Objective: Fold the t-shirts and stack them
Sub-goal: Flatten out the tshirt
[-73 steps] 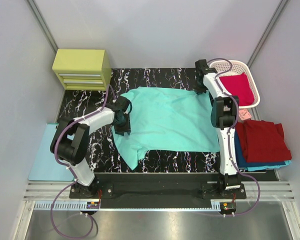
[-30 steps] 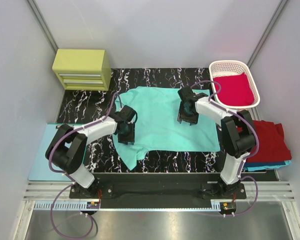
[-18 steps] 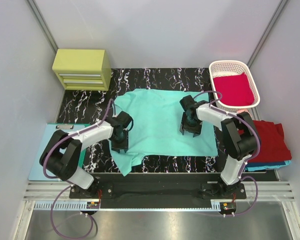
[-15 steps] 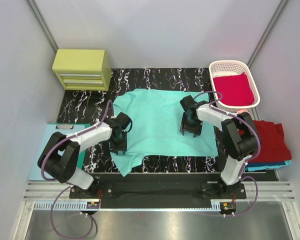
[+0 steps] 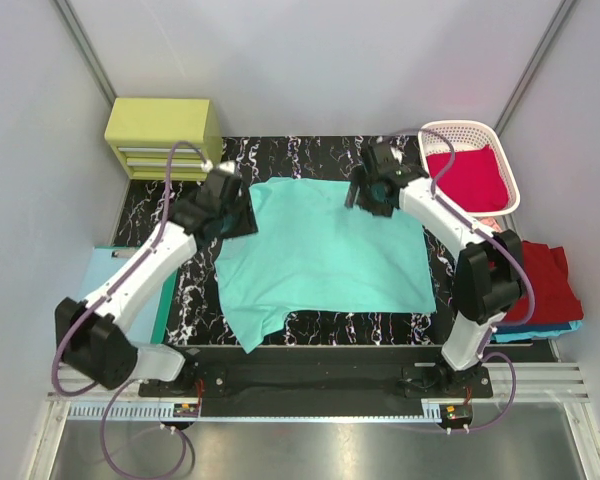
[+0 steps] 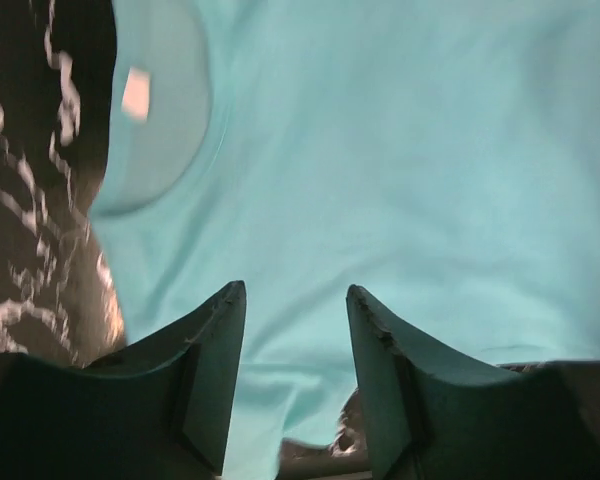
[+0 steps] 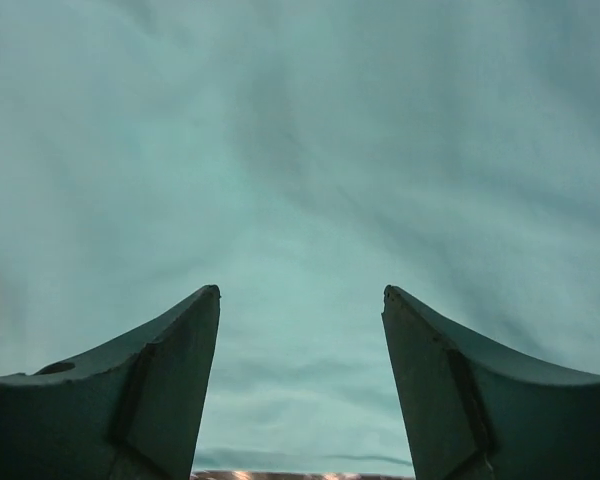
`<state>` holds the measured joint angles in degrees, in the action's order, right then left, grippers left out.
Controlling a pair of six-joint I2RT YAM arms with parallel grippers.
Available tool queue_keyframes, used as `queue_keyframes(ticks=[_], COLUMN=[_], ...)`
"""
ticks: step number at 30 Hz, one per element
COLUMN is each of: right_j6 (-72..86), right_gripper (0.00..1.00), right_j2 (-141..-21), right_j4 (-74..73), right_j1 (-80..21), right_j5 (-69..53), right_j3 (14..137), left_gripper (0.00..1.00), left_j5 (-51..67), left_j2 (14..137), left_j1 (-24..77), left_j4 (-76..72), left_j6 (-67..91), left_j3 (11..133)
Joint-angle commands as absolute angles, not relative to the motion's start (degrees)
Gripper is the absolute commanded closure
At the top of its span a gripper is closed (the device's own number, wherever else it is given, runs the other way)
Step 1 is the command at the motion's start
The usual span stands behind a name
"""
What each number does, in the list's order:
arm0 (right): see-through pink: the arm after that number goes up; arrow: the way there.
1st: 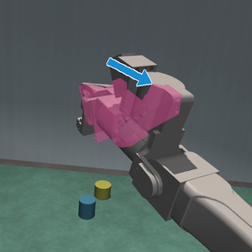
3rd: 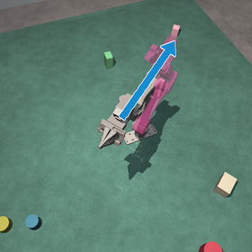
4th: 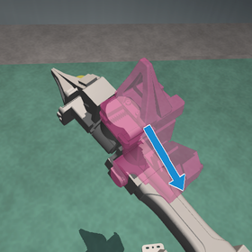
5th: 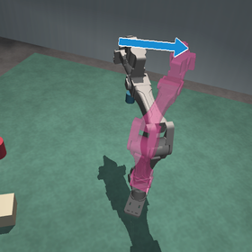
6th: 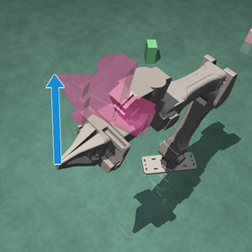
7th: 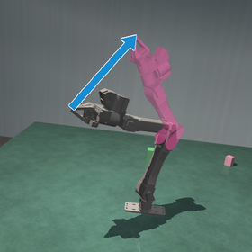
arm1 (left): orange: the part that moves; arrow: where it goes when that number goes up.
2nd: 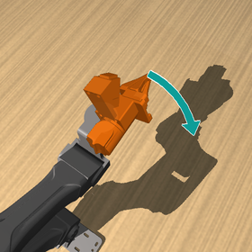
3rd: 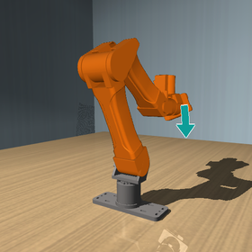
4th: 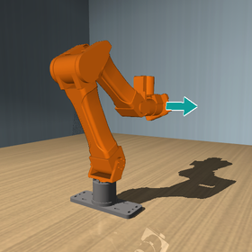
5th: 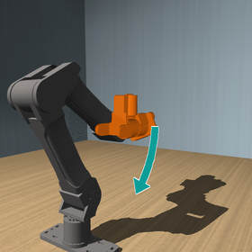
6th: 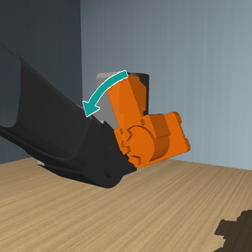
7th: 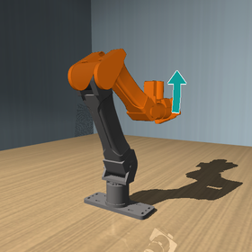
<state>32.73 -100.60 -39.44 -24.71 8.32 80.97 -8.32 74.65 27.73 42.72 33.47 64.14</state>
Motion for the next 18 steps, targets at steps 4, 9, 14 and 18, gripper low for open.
queue_keyframes(ticks=[4, 9, 14, 18], right_j6=[30.94, 29.71, 27.6, 26.28], right_gripper=[0.28, 0.29, 0.29, 0.29], right_j2=[-109.41, -116.18, -123.13, -126.73], right_j4=[-40.17, -42.26, -46.58, -49.64], right_j1=[-24.96, -24.87, -24.87, -24.79], right_j5=[7.56, 6.07, 7.29, 7.73], right_j3=[95.27, 105.08, 114.52, 119.16], left_gripper=[0.58, 0.58, 0.59, 0.6], left_j5=[-1.14, 2.19, 3.17, 4.13], left_j2=[91.13, 102.28, 110.55, 115.39], left_j1=[26.1, 23.03, 21.8, 21.62], left_j4=[35.7, 33.65, 34.46, 37.96], left_j6=[29.63, 29.09, 28.57, 27.77], left_j3=[69.27, 75.47, 84.27, 89.11])
